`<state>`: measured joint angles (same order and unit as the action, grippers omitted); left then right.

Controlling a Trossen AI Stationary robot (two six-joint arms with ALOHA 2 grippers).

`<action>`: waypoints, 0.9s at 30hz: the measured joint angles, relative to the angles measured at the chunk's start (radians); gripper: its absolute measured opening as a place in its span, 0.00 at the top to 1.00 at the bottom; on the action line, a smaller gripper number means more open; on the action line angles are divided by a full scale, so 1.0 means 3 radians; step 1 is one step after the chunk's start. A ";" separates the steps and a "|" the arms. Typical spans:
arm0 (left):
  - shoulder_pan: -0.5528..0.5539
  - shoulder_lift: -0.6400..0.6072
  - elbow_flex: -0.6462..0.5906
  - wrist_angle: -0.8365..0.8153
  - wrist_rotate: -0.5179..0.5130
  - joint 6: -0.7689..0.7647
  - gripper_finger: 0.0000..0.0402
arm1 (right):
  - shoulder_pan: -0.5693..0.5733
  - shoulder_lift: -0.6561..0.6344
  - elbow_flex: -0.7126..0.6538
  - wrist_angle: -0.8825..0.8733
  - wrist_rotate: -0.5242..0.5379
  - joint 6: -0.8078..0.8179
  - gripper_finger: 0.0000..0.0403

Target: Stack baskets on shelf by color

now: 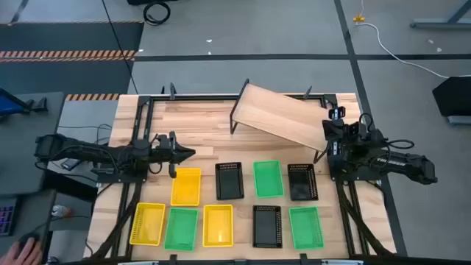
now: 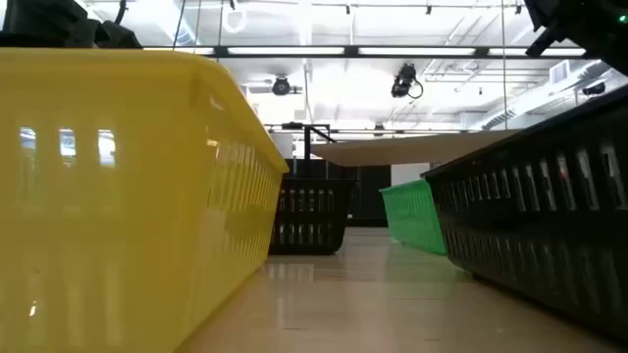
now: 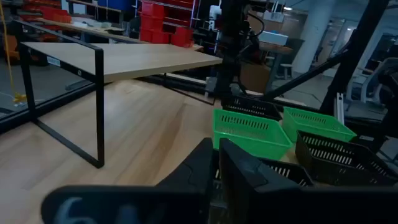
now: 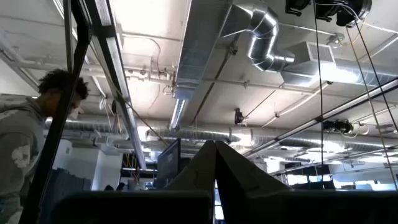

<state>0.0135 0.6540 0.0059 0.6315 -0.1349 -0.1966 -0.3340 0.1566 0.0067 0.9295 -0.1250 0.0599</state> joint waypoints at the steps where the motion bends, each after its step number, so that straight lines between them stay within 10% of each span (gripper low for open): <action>1: 0.0001 0.0000 0.0000 0.0000 0.0000 -0.0001 0.92 | 0.0000 0.0001 0.0000 -0.0001 -0.0001 0.0000 0.96; 27: 0.0001 0.0000 0.0000 0.0000 0.0000 -0.0001 0.92 | 0.0000 0.0000 0.0000 0.0000 0.0000 0.0001 0.96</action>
<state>0.0138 0.6540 0.0060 0.6315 -0.1349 -0.1969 -0.3340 0.1567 0.0067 0.9295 -0.1249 0.0601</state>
